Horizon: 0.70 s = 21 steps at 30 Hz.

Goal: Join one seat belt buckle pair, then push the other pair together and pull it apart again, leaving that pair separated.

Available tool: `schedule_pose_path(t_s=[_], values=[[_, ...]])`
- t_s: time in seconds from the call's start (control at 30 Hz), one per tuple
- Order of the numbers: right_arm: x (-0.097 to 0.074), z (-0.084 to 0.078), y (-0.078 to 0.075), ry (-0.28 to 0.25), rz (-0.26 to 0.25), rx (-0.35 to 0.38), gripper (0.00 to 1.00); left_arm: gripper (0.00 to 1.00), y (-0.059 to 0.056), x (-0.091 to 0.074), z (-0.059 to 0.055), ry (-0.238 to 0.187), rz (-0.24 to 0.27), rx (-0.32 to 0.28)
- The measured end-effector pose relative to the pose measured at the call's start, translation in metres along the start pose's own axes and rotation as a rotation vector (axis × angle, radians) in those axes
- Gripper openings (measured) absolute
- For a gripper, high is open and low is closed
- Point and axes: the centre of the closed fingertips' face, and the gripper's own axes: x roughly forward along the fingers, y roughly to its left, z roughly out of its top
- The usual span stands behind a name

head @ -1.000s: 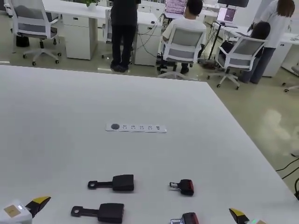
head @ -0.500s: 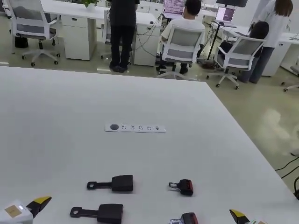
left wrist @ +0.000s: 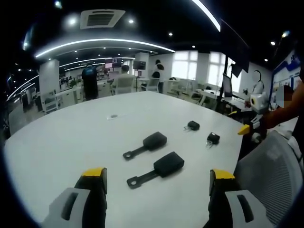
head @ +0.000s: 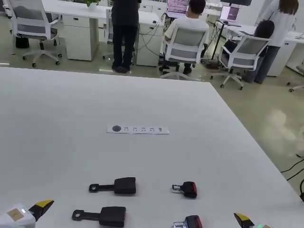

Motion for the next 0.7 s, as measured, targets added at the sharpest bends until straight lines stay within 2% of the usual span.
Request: schedule_pose_path(t_s=[0.2, 0.43, 0.7], values=[[0.001, -0.006, -0.003, 0.004, 0.002, 0.004, 1.00, 0.91, -0.003, 0.002, 0.000, 0.004, -0.003, 0.000], [-0.001, -0.004, -0.005, 0.006, -0.002, 0.004, 1.00, 0.91, -0.009, 0.003, -0.001, 0.017, -0.012, 0.001], [-0.001, -0.006, -0.002, 0.020, 0.018, -0.010, 1.00, 0.91, -0.014, 0.006, 0.001, 0.028, -0.021, 0.008]])
